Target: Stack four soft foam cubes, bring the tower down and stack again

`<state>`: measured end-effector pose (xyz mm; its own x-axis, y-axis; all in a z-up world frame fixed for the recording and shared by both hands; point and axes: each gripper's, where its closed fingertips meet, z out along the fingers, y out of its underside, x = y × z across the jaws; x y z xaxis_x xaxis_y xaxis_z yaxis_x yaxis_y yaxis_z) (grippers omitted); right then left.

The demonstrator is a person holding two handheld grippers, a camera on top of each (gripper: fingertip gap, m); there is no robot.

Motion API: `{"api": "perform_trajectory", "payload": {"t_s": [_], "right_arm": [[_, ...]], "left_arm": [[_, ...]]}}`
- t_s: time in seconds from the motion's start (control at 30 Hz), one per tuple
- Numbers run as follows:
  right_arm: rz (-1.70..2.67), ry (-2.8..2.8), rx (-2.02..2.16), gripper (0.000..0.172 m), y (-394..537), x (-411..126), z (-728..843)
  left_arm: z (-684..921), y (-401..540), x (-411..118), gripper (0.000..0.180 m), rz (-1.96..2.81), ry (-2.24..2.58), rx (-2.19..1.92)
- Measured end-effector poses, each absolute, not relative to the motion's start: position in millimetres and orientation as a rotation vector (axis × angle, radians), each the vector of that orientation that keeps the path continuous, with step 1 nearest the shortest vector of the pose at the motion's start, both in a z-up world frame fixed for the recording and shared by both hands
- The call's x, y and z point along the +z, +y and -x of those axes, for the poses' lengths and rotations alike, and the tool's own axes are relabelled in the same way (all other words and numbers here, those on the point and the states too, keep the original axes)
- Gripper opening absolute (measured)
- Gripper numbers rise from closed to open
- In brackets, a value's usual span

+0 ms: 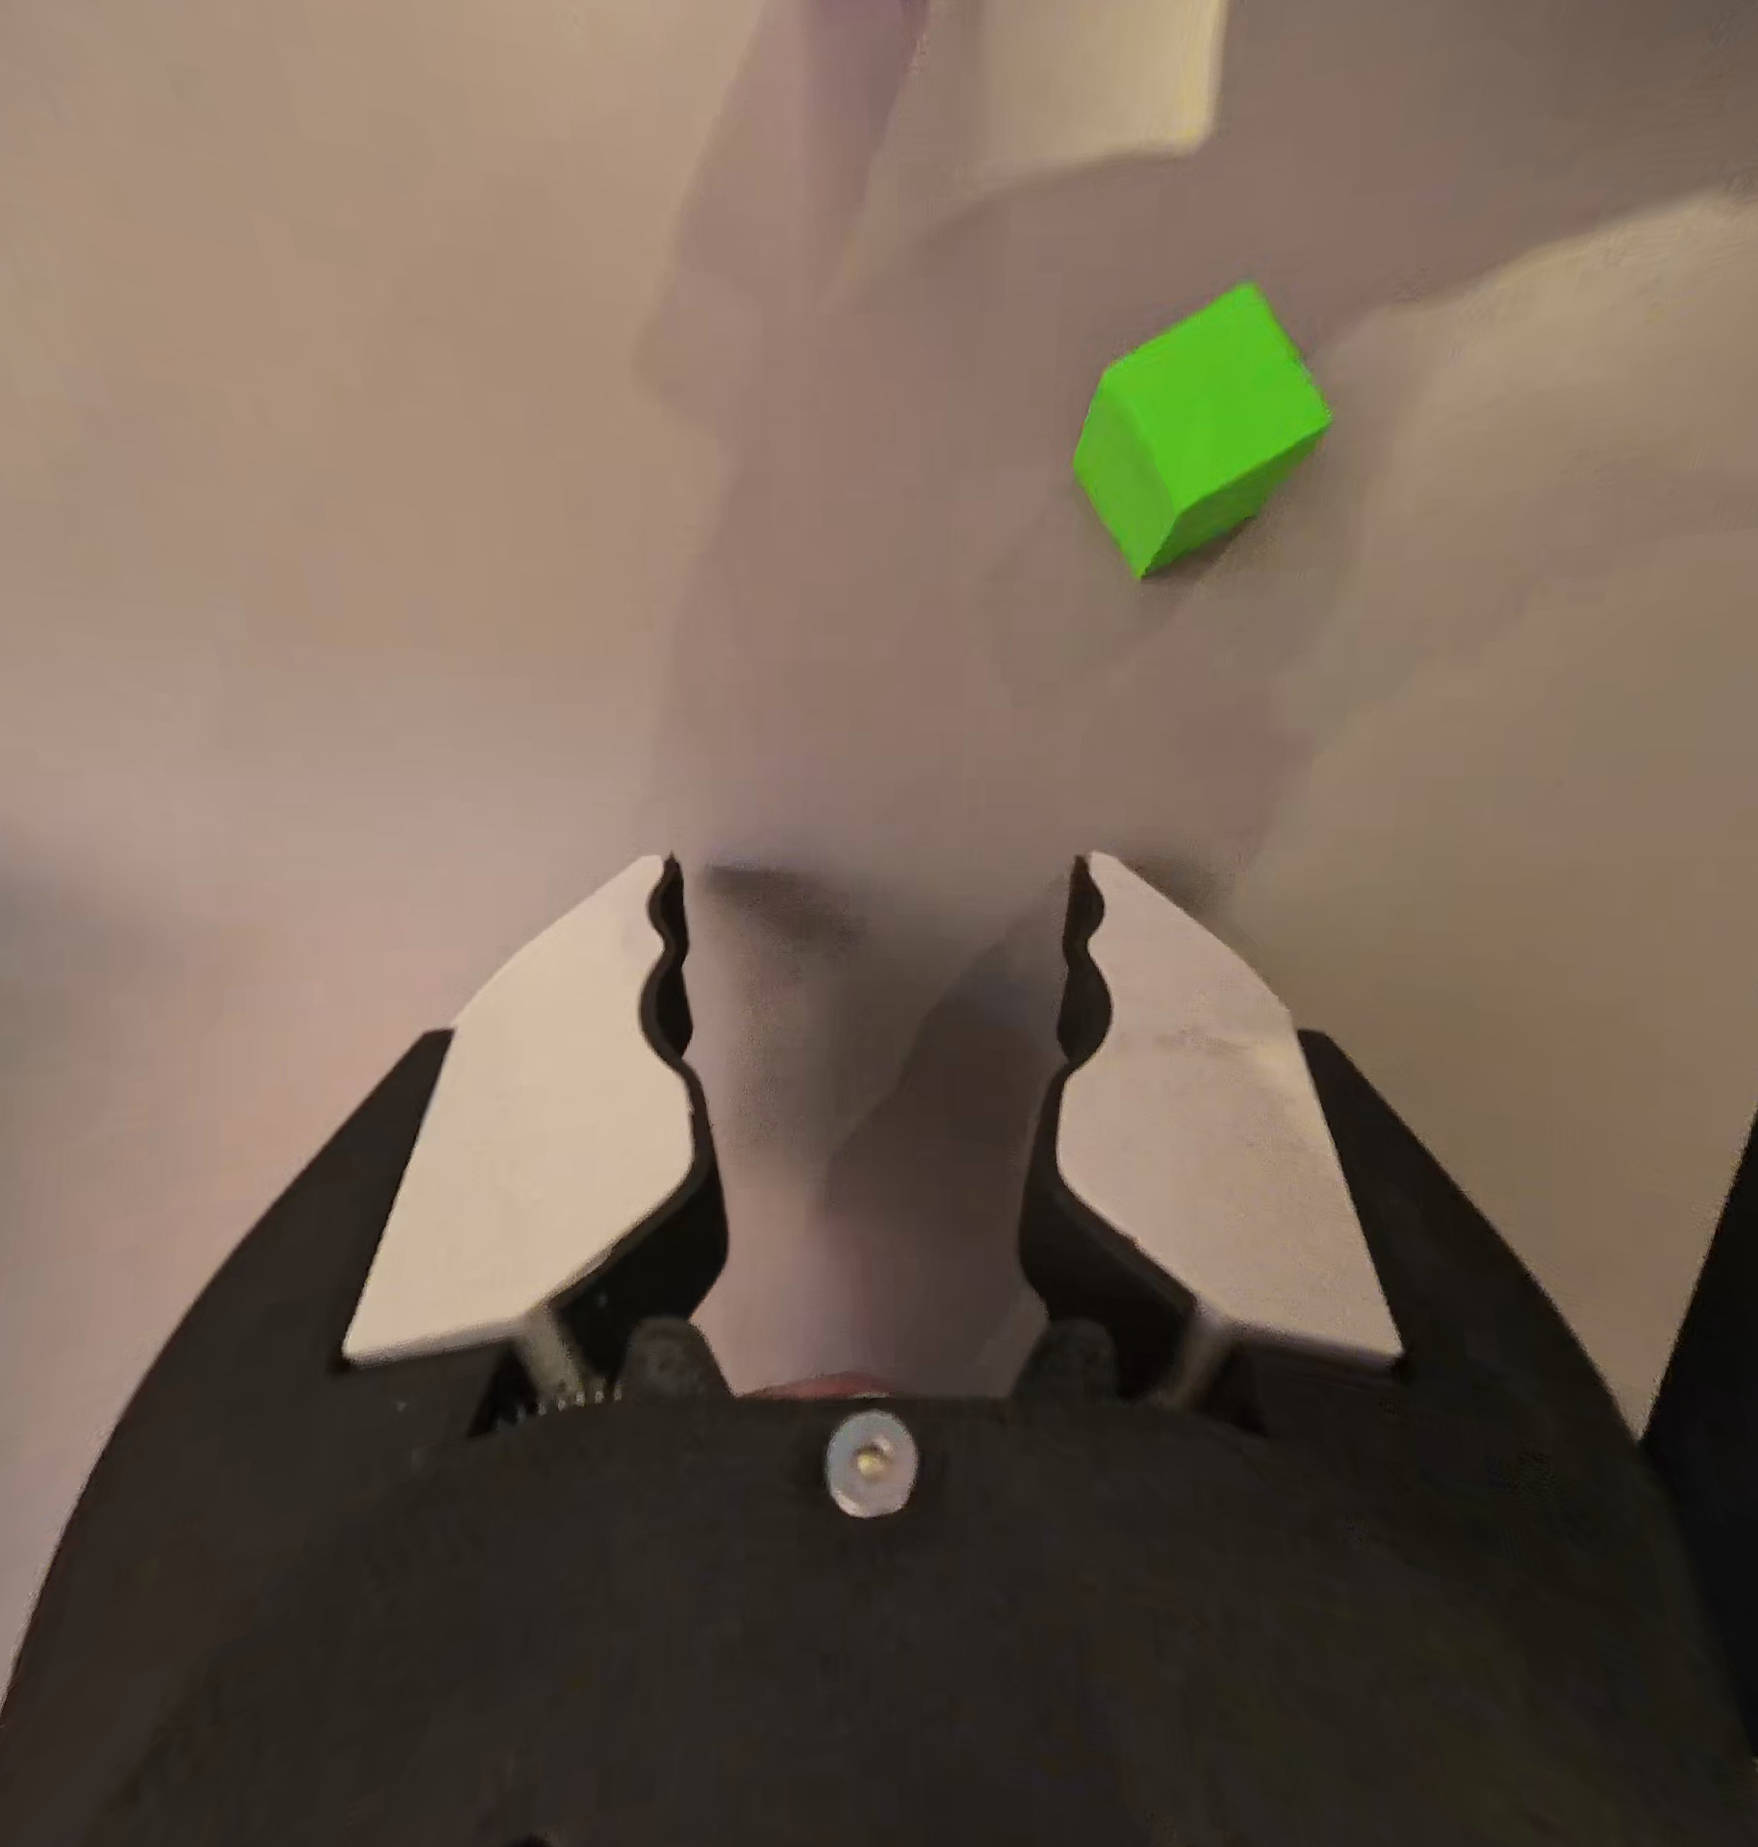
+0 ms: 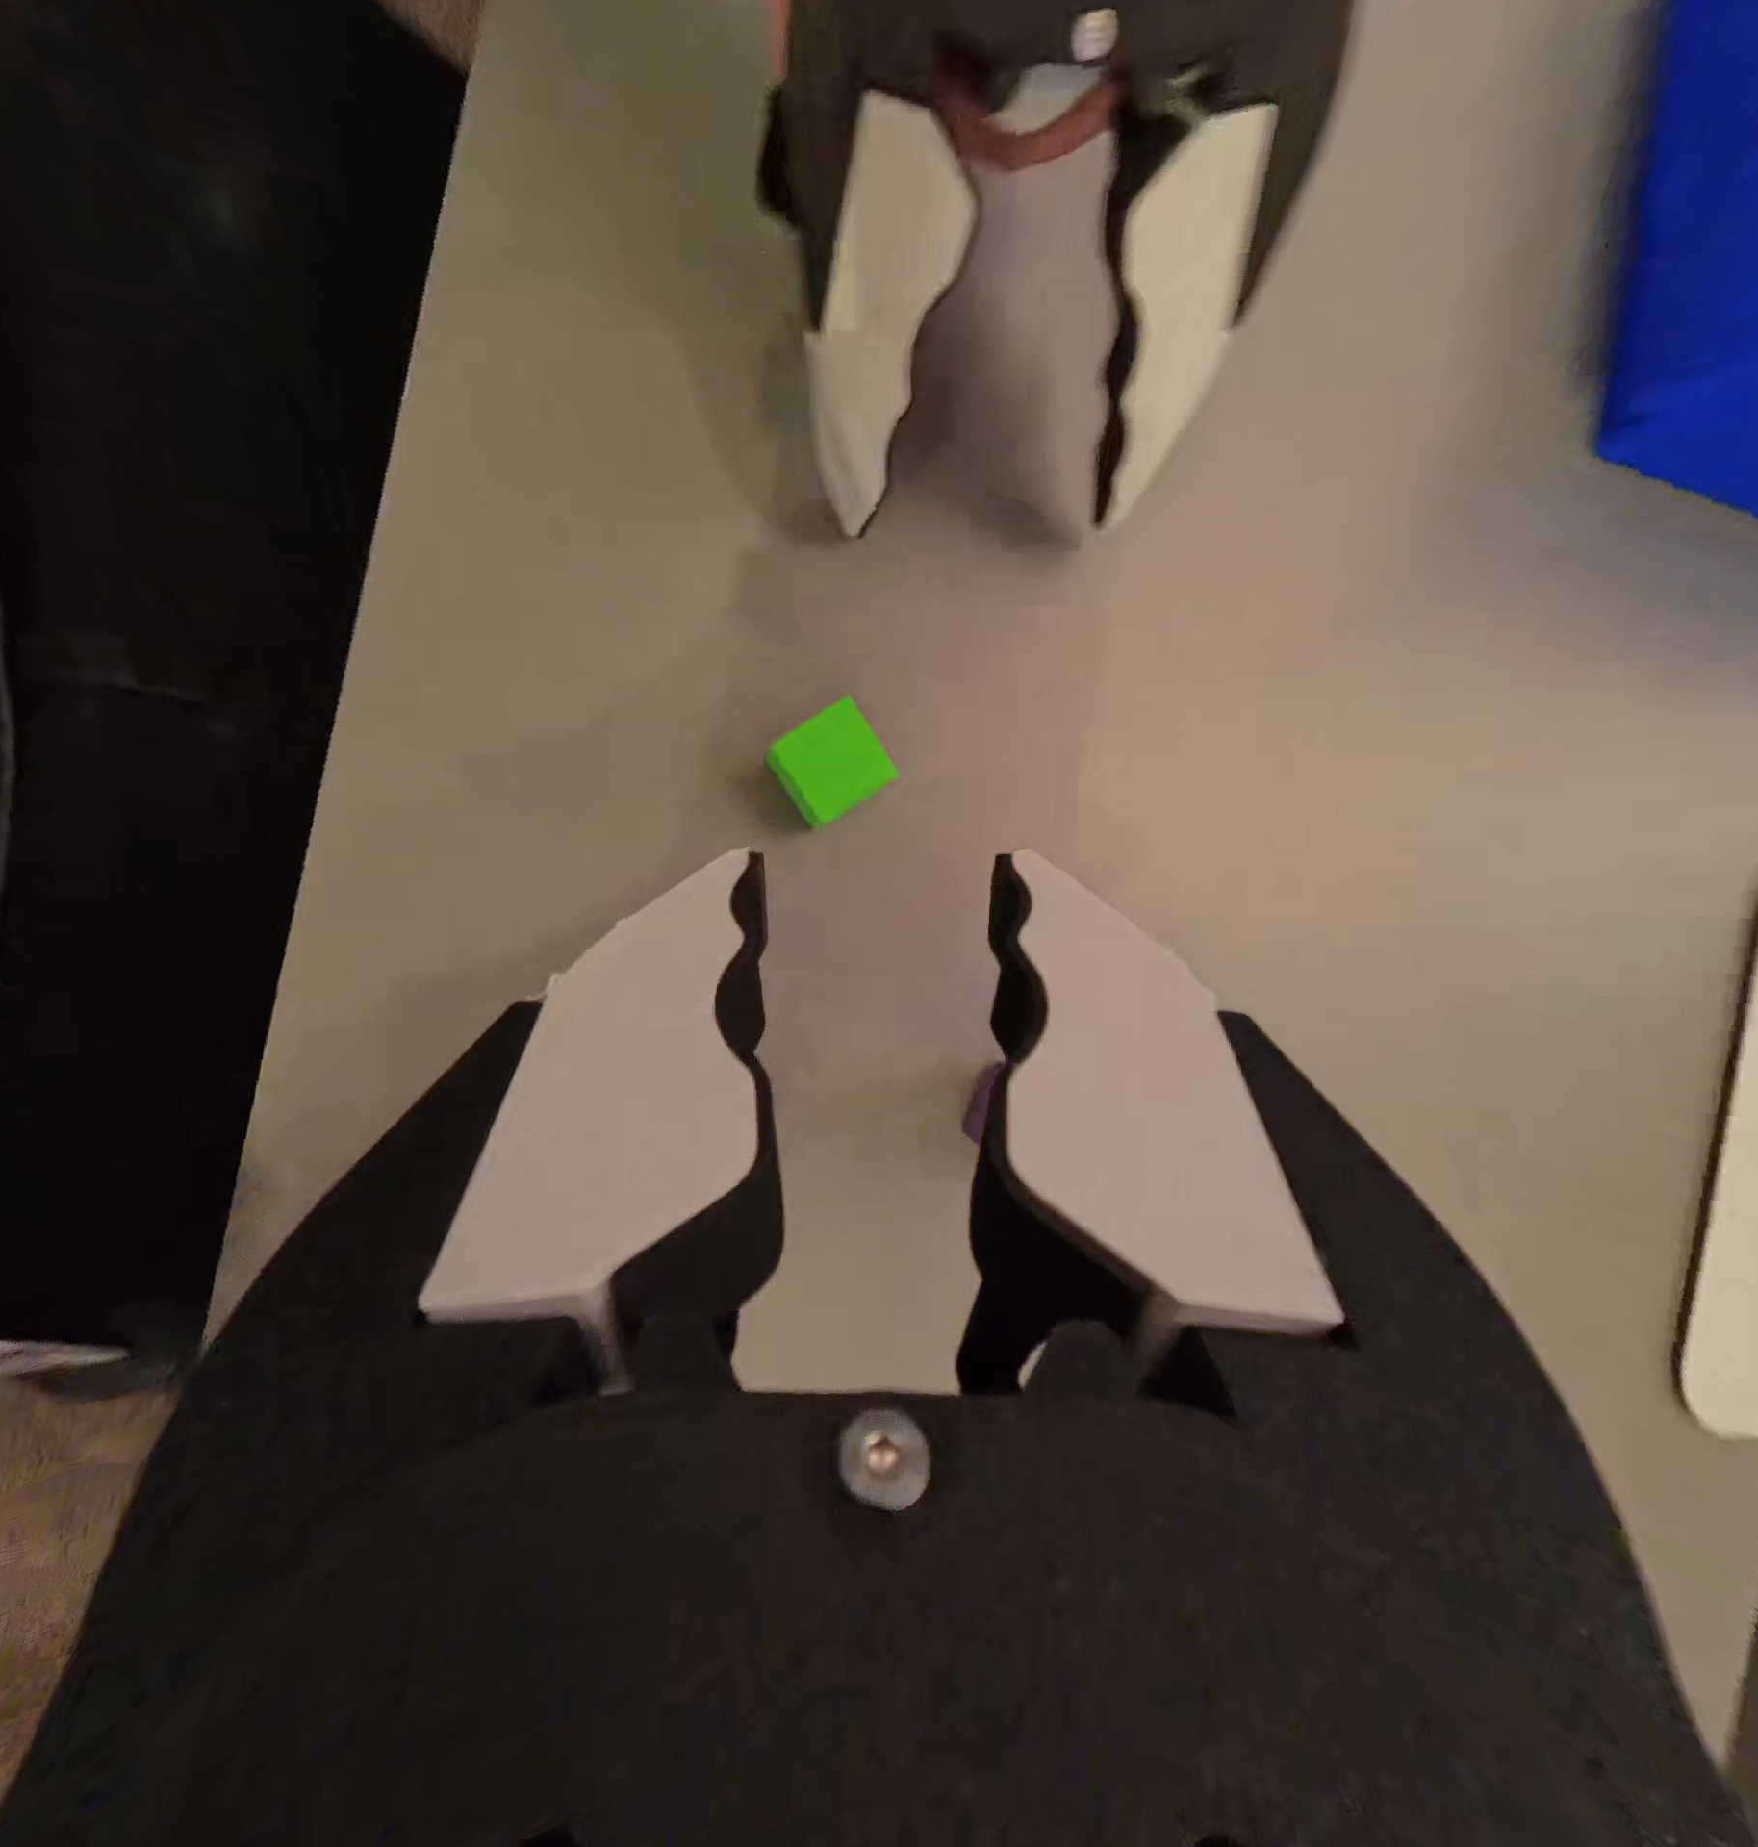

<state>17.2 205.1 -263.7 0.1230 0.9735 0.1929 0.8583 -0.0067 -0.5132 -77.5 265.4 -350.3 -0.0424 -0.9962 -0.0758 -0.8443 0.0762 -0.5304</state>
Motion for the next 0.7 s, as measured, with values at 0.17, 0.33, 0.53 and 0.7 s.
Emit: {"api": "perform_trajectory", "payload": {"t_s": [0.17, 0.33, 0.53, 0.7], "right_arm": [[1.897, -2.005, 0.19, 0.043, 204.4, -291.9, 4.7], [1.925, -2.143, 0.128, 0.042, 205.6, -319.7, 6.3], [1.917, -2.225, 0.068, 0.037, 206.1, -336.4, 14.9], [1.956, -2.239, 0.052, 0.03, 206.6, -339.6, 13.1]], "left_arm": [[82.5, 283.3, -352.3, 0.073, 1.876, 1.846, -0.528], [89.6, 293.7, -352.9, 0.073, 1.892, 1.8, -0.553], [91.2, 294.8, -353.8, 0.072, 1.889, 1.78, -0.606], [90.7, 295.3, -353.6, 0.072, 1.878, 1.77, -0.622]]}}
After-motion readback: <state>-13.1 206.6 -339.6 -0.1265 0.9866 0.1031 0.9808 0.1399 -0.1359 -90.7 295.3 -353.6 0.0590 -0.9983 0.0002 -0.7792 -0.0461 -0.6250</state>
